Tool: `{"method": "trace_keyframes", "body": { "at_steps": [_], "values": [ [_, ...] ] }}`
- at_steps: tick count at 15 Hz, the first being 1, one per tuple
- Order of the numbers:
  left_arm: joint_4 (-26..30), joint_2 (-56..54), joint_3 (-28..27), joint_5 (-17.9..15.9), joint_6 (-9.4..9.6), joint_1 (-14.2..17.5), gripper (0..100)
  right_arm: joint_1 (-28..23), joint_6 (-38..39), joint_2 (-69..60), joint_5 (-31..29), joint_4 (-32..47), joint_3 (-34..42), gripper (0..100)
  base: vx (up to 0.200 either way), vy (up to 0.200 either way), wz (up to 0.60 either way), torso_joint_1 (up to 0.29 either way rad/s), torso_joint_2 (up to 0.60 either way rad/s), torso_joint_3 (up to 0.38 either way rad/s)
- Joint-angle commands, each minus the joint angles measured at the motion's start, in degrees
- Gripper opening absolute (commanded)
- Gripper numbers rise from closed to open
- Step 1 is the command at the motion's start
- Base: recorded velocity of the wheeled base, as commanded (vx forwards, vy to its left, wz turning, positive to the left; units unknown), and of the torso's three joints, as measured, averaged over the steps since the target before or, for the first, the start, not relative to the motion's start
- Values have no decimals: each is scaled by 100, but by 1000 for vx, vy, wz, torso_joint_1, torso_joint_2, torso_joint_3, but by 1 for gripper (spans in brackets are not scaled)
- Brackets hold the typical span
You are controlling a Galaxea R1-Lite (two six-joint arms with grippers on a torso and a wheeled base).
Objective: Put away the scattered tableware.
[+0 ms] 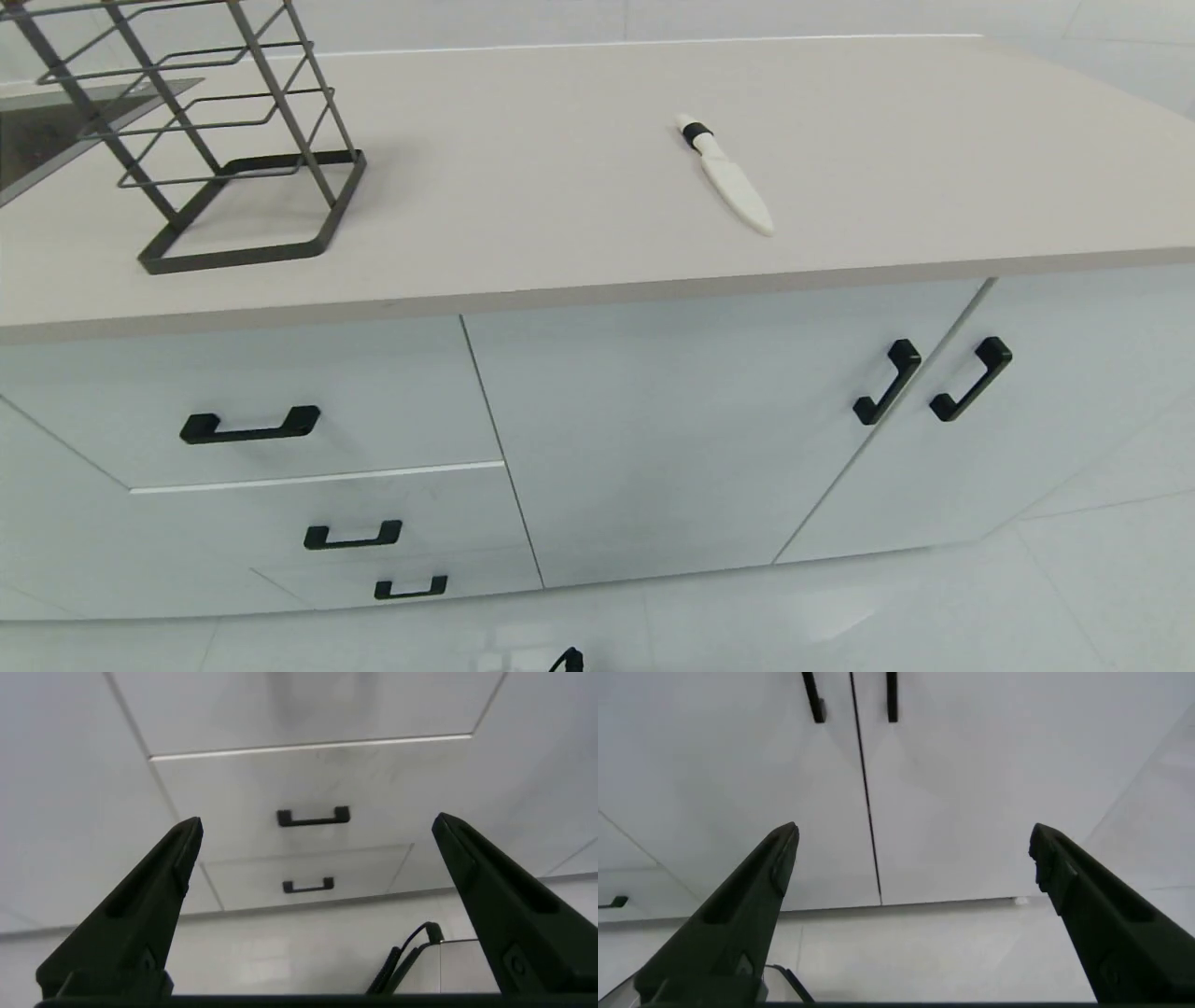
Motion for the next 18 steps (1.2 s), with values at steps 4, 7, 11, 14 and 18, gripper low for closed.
{"method": "trace_keyframes", "body": {
  "at_steps": [4,7,11,14,18],
  "values": [
    [0,11,0,5,2,0,100,4,-3,11,2,-2,0,100,0,0,0,178,-296,-138],
    [0,11,0,5,2,0,100,4,6,11,2,-2,0,100,0,0,0,238,-473,-217],
    [0,11,0,5,2,0,100,4,-3,11,2,-2,0,100,0,0,0,134,-481,-226],
    [0,11,0,5,-7,0,100,4,-3,11,2,-2,0,100,0,0,0,390,-492,-235],
    [0,11,0,5,-7,0,100,4,-3,11,2,-2,0,100,0,0,0,298,-514,-242]
  ]
}}
